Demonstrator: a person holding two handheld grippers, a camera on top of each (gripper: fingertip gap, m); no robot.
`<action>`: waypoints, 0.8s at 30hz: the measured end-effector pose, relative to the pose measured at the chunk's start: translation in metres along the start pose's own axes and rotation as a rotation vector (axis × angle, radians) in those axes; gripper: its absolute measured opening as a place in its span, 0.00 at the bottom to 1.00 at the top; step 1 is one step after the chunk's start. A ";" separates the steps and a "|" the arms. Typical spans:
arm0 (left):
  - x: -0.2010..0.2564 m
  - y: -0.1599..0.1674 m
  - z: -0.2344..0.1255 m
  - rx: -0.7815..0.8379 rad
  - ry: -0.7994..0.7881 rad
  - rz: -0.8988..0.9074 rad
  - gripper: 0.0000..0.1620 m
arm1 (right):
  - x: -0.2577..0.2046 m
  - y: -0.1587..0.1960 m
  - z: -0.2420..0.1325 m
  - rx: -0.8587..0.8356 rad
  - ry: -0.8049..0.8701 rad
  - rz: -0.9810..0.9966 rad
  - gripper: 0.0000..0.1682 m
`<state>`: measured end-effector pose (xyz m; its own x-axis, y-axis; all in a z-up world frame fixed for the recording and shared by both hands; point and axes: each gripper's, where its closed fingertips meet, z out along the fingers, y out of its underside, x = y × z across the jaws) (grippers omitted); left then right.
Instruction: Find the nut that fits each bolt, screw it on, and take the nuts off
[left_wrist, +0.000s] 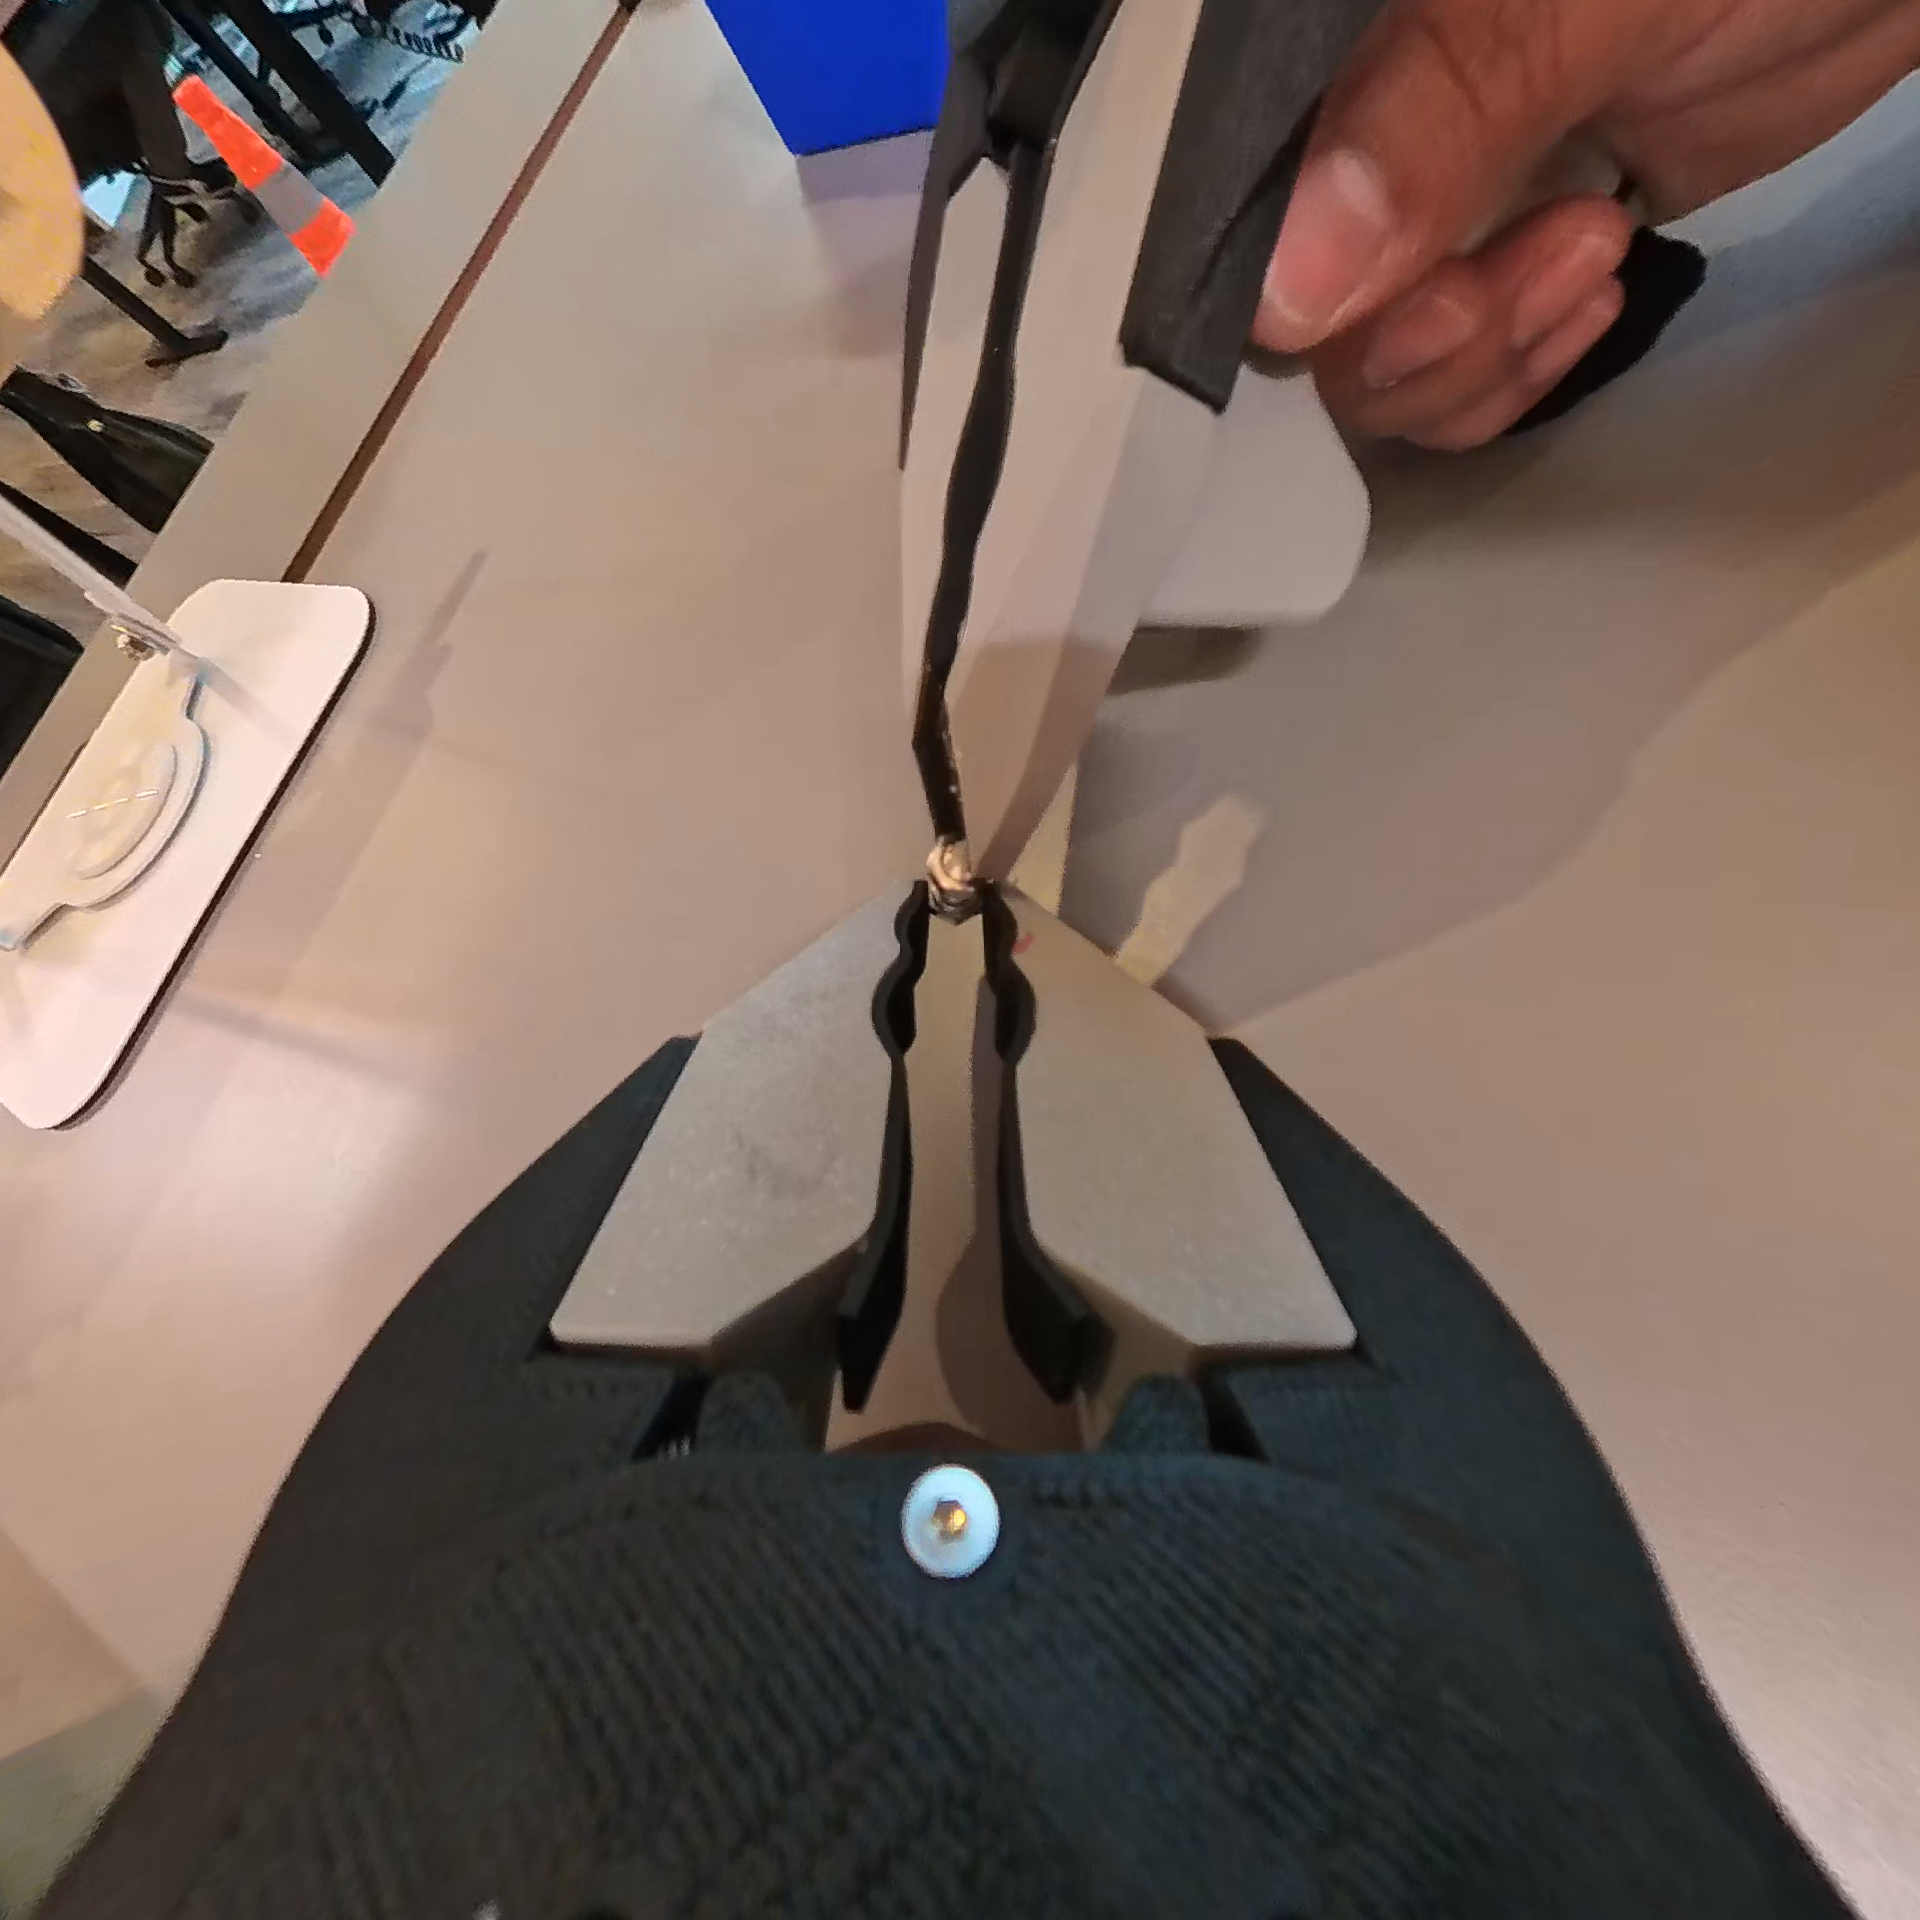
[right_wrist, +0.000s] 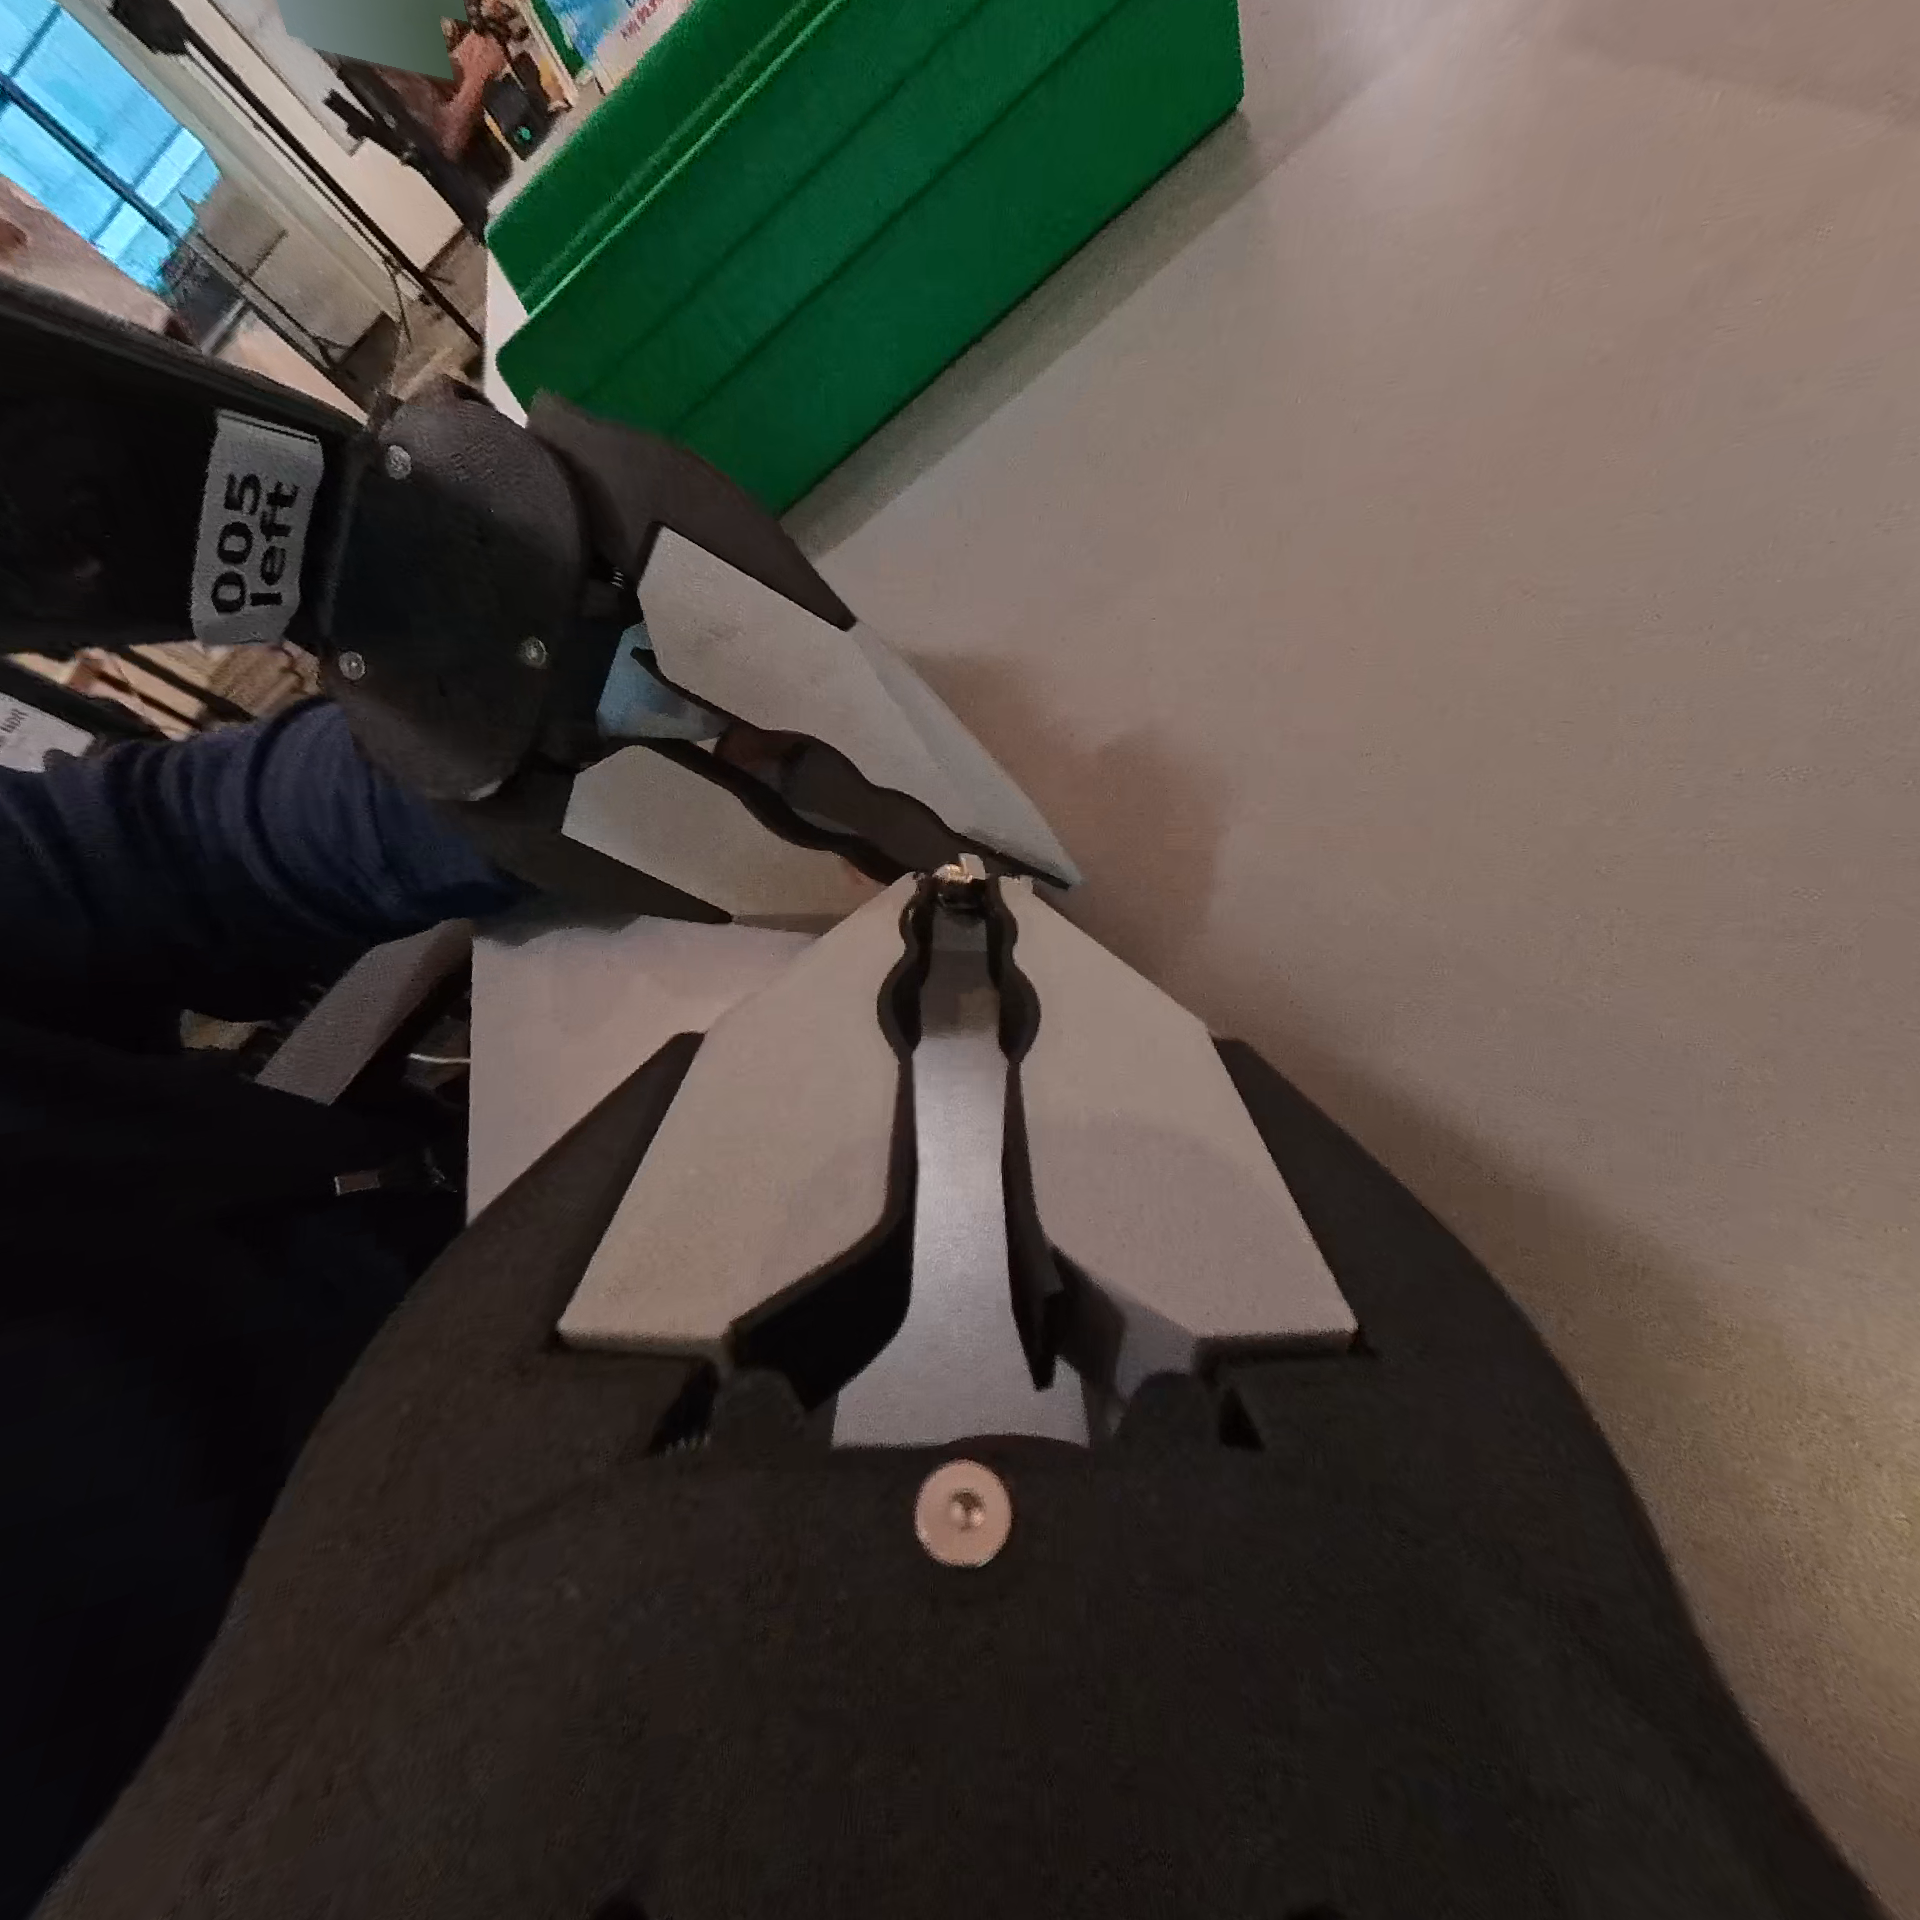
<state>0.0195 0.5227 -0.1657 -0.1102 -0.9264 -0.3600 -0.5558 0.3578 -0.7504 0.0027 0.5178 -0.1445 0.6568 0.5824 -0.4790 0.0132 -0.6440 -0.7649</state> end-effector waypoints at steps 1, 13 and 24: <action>0.000 -0.001 0.000 0.005 0.000 -0.006 0.05 | 0.000 -0.001 -0.001 0.006 -0.009 0.010 0.04; -0.004 -0.002 -0.002 0.030 0.030 -0.090 0.05 | -0.003 -0.006 -0.005 0.032 -0.024 0.011 0.04; -0.007 -0.006 -0.005 0.068 0.096 -0.219 0.12 | -0.005 -0.012 -0.011 0.059 -0.041 0.021 0.03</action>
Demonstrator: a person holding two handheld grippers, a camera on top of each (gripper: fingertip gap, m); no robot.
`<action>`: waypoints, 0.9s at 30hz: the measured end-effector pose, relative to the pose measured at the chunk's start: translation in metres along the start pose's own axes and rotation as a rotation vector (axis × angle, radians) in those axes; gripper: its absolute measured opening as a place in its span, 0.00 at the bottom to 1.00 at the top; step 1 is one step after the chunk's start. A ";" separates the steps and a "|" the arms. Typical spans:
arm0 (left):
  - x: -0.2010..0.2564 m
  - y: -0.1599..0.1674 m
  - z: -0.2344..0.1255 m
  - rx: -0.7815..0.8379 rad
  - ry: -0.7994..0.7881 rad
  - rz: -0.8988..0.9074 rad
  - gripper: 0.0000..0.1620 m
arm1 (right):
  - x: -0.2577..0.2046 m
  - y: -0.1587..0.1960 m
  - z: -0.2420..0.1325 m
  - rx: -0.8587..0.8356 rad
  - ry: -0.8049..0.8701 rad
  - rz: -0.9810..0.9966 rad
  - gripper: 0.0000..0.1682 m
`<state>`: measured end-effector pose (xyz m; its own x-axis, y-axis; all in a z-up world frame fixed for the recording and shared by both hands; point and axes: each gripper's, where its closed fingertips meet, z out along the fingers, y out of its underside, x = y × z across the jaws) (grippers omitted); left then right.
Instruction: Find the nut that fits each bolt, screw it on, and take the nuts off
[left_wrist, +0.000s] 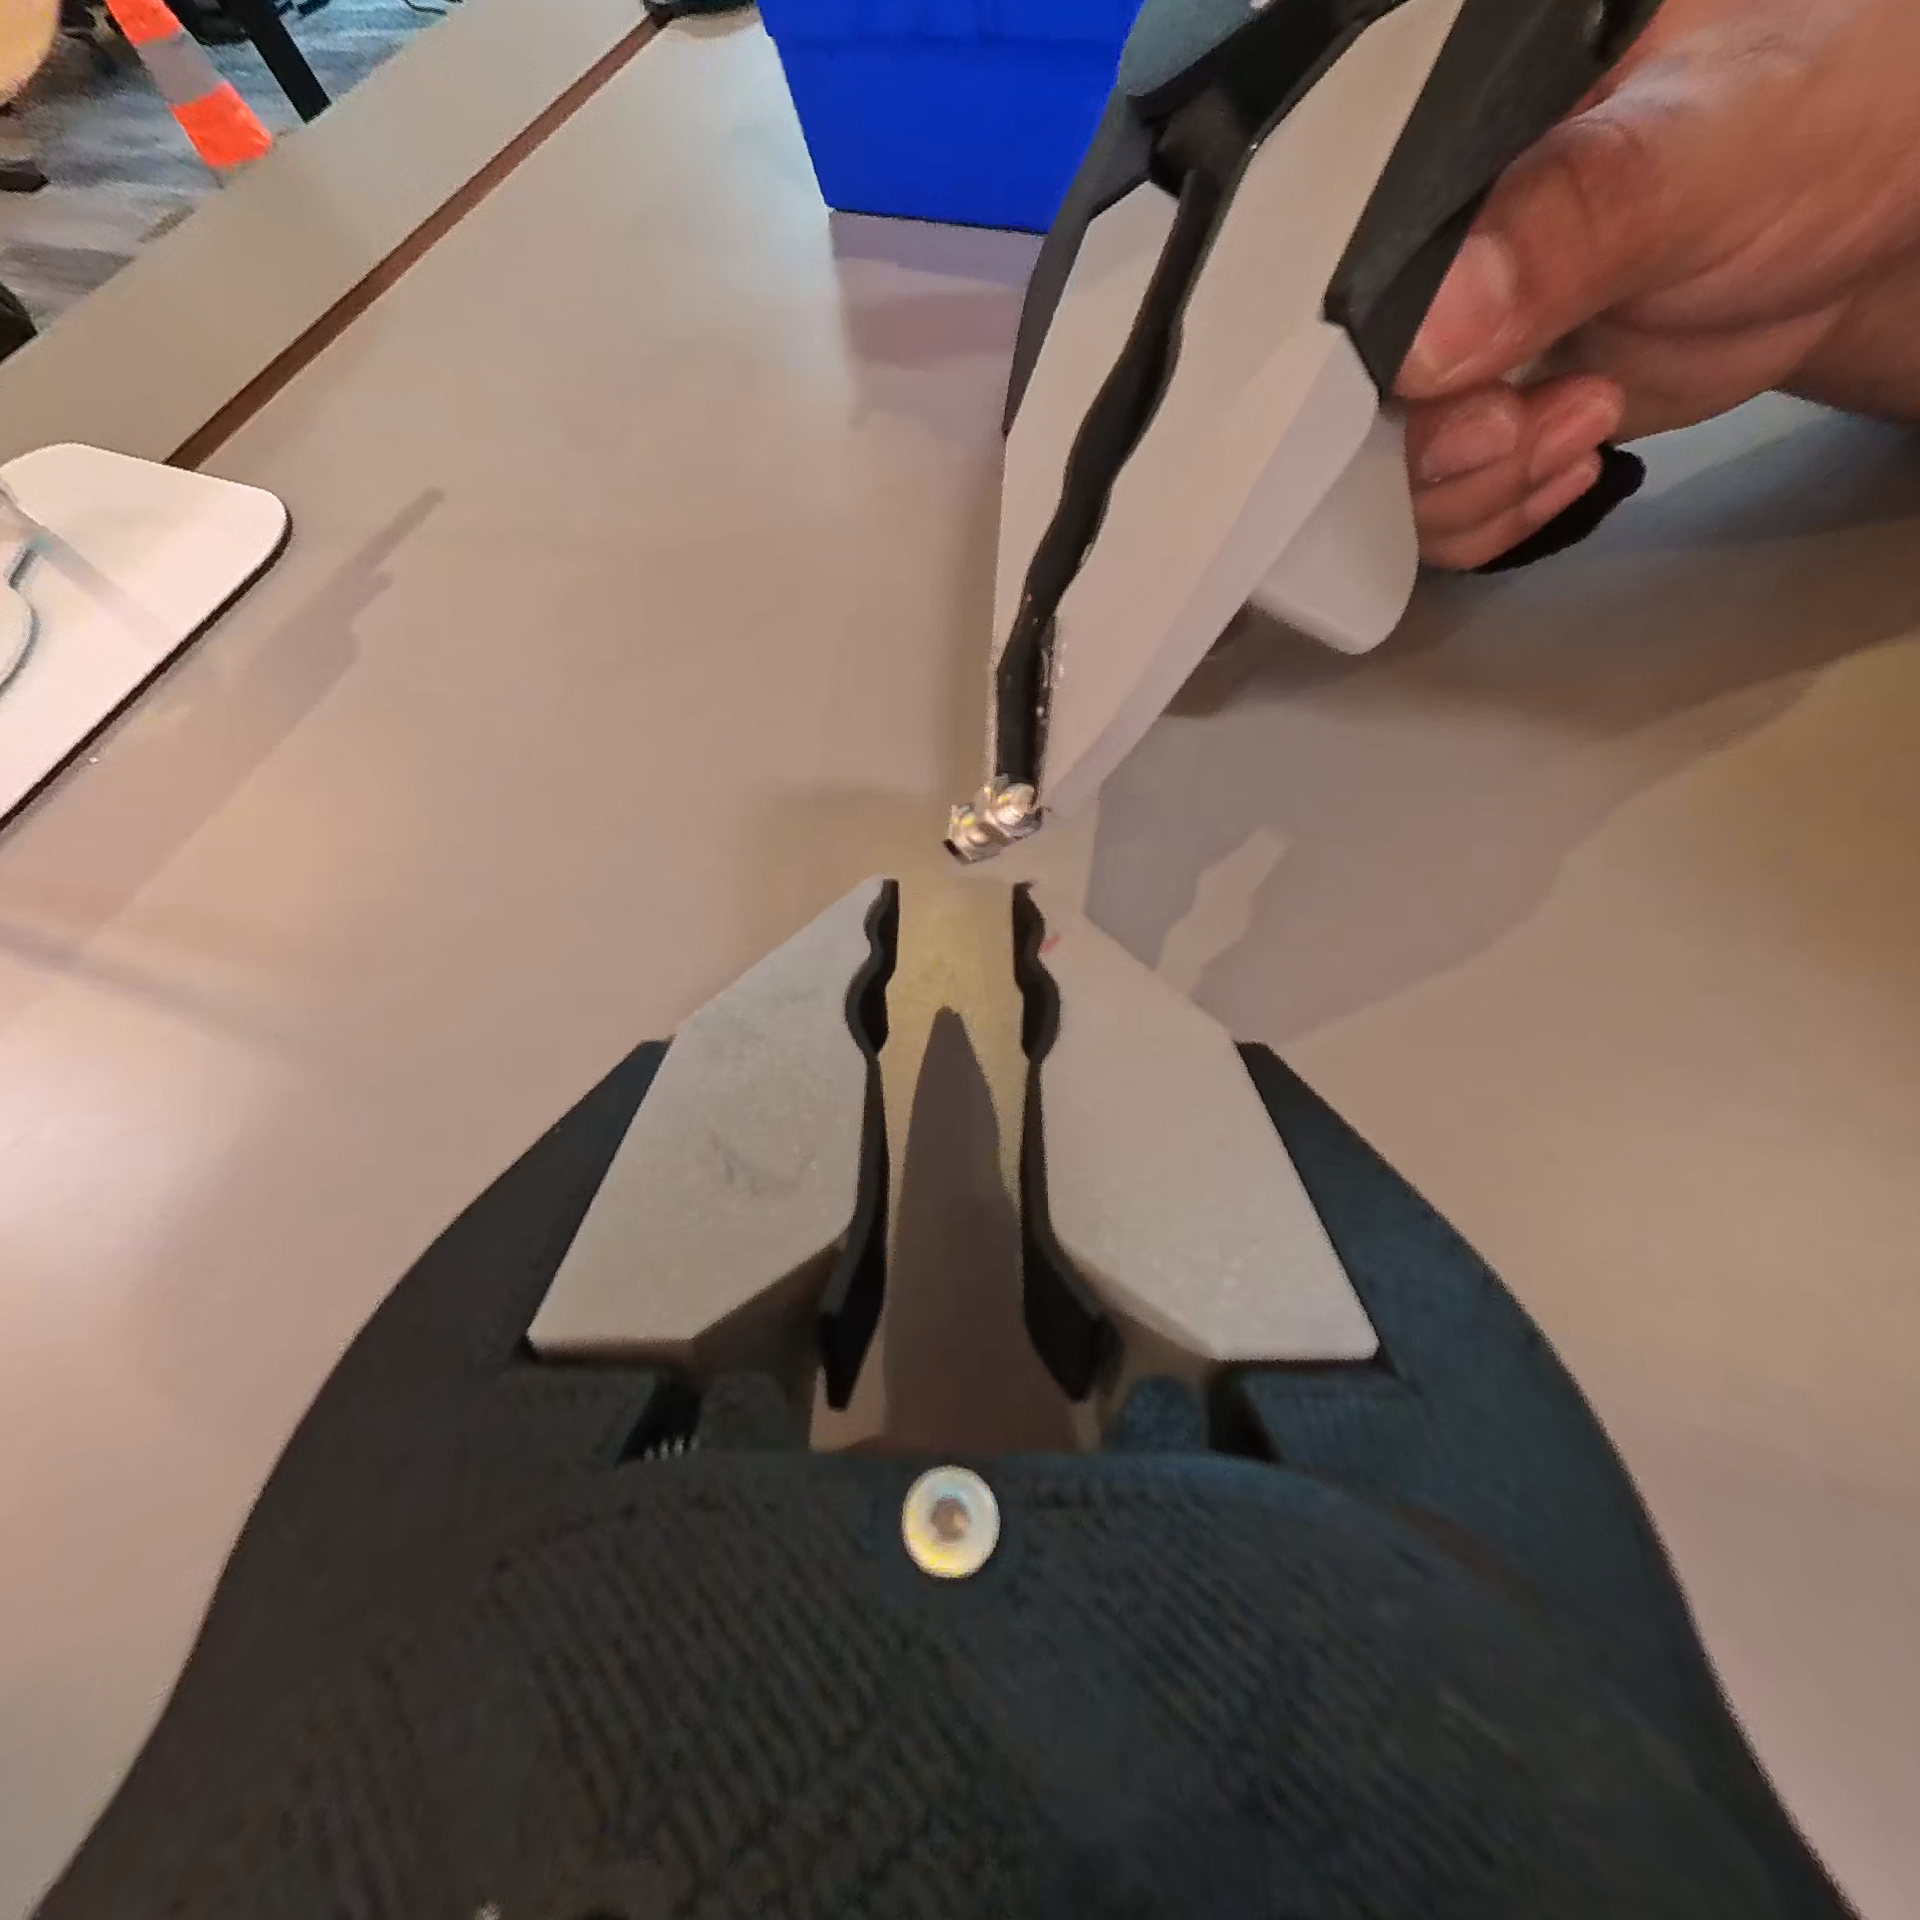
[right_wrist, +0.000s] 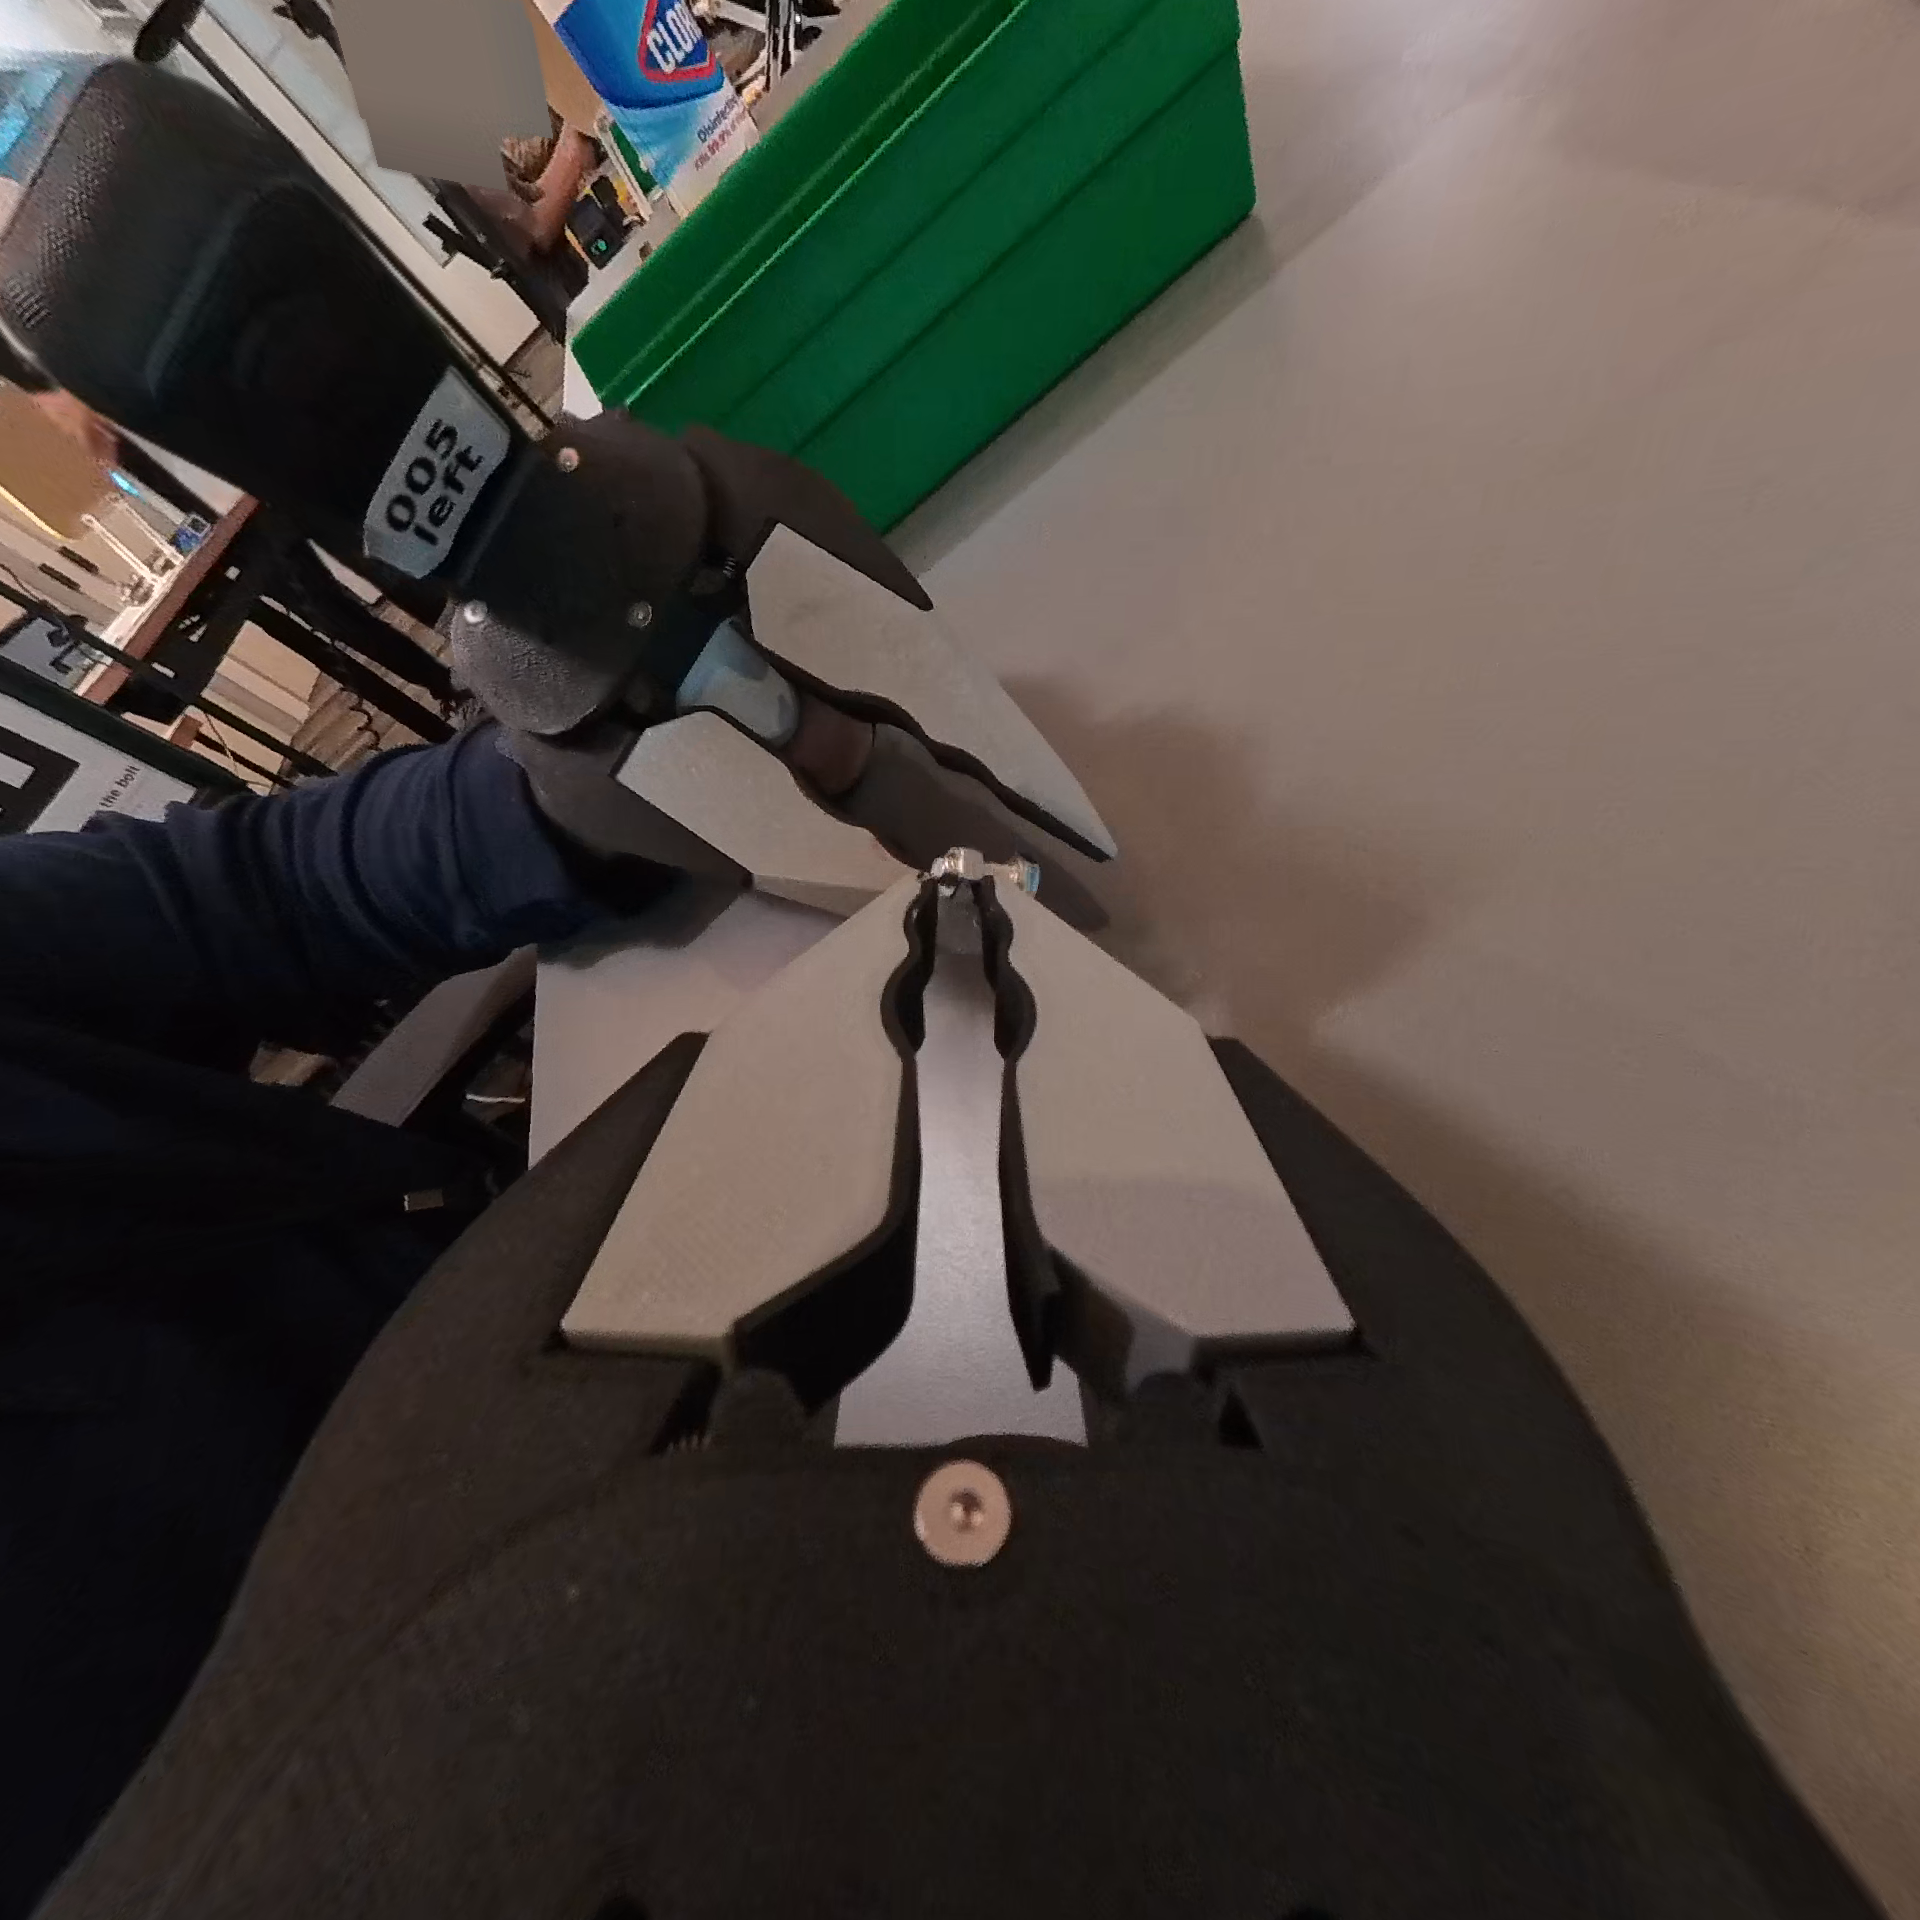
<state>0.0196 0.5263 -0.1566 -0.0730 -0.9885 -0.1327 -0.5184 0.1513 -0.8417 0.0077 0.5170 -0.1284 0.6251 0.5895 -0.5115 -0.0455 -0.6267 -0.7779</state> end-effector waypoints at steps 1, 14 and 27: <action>0.000 0.000 0.000 0.000 0.000 0.000 0.12 | 0.001 0.000 0.000 0.002 0.003 -0.001 0.03; 0.005 0.003 0.003 -0.031 0.002 0.050 0.05 | -0.002 0.005 0.007 -0.011 -0.026 0.023 0.00; 0.013 0.011 0.008 -0.086 0.006 0.138 0.00 | 0.000 0.012 0.014 -0.037 -0.032 0.039 0.00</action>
